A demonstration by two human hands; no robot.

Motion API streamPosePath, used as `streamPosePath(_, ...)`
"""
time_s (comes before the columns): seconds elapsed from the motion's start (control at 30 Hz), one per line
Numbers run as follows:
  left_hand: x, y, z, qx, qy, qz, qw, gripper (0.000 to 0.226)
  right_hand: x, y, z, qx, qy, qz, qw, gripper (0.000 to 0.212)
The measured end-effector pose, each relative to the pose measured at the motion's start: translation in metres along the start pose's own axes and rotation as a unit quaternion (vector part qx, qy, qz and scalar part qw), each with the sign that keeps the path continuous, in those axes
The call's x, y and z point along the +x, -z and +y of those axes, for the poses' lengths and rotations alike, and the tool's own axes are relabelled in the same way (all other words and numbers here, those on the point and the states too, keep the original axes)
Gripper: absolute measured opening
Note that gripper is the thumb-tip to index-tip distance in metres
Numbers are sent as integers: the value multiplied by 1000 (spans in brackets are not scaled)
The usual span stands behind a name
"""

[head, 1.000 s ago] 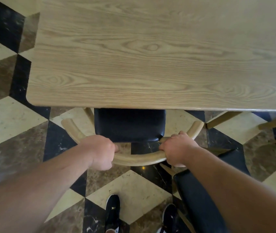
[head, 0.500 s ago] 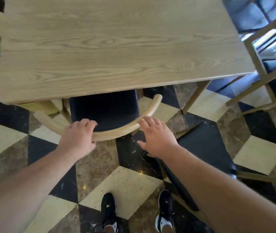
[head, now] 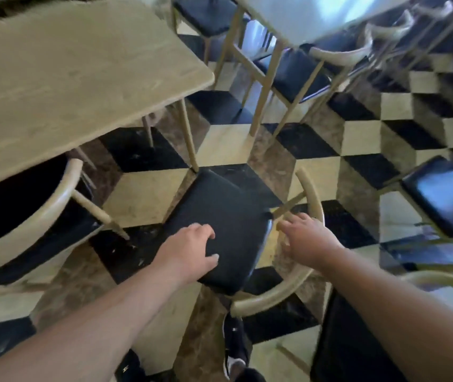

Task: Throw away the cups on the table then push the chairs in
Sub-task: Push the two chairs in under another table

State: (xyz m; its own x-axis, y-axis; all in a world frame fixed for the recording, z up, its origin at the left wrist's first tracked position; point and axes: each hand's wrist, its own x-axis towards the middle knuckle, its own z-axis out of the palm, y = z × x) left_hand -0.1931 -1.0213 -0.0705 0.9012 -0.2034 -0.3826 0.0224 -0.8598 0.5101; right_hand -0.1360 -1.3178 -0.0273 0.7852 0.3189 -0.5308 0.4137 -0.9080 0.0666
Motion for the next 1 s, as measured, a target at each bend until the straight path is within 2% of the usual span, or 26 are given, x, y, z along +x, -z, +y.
streamPosePath(0.1, 27, -49, 58, -5, -3, -41, 999, 50, -19, -30, 61, -3, 6, 13, 1000, 49)
streamPosePath(0.2, 55, -100, 118, -10, 3, -83, 996, 68, -27, -61, 111, -3, 31, 15, 999, 65)
streamPosePath(0.3, 77, -145, 169, -29, 8, -128, 991, 94, -23, -88, 134, -69, 72, -3, 995, 79)
streamPosePath(0.4, 93, -187, 202, -16, 18, -184, 983, 111, -15, -107, 138, -127, 107, -4, 986, 76)
streamPosePath(0.47, 101, -204, 208, 5, 56, -193, 980, 98, -7, -115, 133, -154, 131, -5, 979, 65)
streamPosePath(0.53, 105, -205, 205, 42, 58, -205, 976, 82, 3, -116, 123, -173, 136, -15, 975, 56)
streamPosePath(0.63, 102, -197, 193, 89, 14, -201, 976, 86, 19, -108, 106, -196, 139, -30, 970, 42)
streamPosePath(0.7, 96, -187, 180, 81, 22, -179, 980, 75, 31, -101, 95, -195, 148, -29, 969, 39)
streamPosePath(0.83, 84, -165, 138, 37, 85, -158, 983, 37, 54, -85, 66, -188, 160, -31, 968, 45)
streamPosePath(1.0, 54, -127, 56, 58, 119, -175, 976, 45, 87, -61, 13, -172, 142, -50, 973, 36)
